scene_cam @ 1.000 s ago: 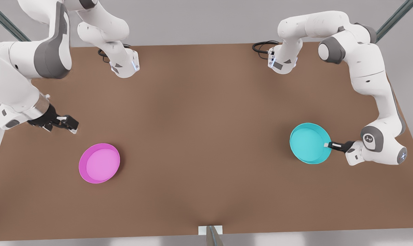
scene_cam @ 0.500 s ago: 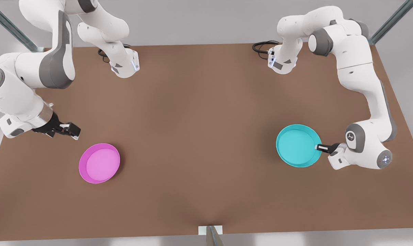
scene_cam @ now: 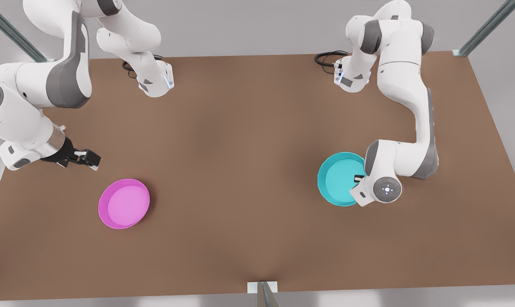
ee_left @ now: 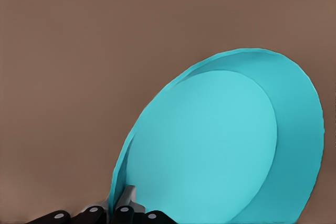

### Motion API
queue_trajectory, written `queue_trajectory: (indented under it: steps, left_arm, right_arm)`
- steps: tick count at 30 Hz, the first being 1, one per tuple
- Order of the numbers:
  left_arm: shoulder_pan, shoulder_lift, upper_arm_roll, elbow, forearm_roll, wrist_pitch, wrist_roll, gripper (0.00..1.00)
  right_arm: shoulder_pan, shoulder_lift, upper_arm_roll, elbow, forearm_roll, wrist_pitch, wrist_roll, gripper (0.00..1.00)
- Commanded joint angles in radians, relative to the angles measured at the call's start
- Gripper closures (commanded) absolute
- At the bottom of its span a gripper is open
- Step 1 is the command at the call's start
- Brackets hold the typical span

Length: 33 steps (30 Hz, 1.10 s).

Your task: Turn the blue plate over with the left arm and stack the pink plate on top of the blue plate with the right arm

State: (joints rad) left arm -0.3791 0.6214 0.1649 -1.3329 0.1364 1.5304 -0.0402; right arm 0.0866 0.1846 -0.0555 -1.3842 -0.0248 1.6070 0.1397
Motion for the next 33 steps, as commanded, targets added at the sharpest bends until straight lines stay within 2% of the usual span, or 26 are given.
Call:
queue_trajectory:
  steps: [1,6,9,10,16,22,33]
  left_arm:
    - [-0.007,-0.002,0.001,0.000,0.029,-0.003,-0.012,0.78]
    - [-0.125,-0.009,0.001,0.001,0.175,-0.004,-0.138,0.78]
    - [-0.202,-0.025,0.002,0.001,0.249,-0.027,-0.274,0.78]
    - [-0.234,-0.028,0.001,0.000,0.284,-0.036,-0.320,0.78]
    - [-0.377,-0.026,0.001,0.001,0.473,-0.119,-0.523,0.78]
    - [-0.495,-0.012,0.001,0.014,0.563,-0.222,-0.681,0.79]
    - [-0.684,0.144,-0.001,0.072,0.790,-0.363,-0.802,0.79]
  right_arm:
    - [-0.001,0.003,-0.001,0.002,0.003,0.002,0.000,0.00]
    - [0.002,-0.062,0.000,0.005,-0.018,0.008,-0.031,0.00]
    - [0.002,-0.031,-0.001,0.002,-0.018,0.022,-0.043,0.00]
    - [-0.010,0.024,-0.001,0.007,-0.017,0.075,-0.046,0.00]
    - [-0.007,0.045,-0.006,0.022,-0.001,-0.009,-0.032,0.00]
    - [-0.002,0.049,-0.006,0.019,0.002,-0.001,-0.031,0.00]
    - [0.002,0.039,-0.001,0.019,-0.015,-0.024,-0.031,0.00]
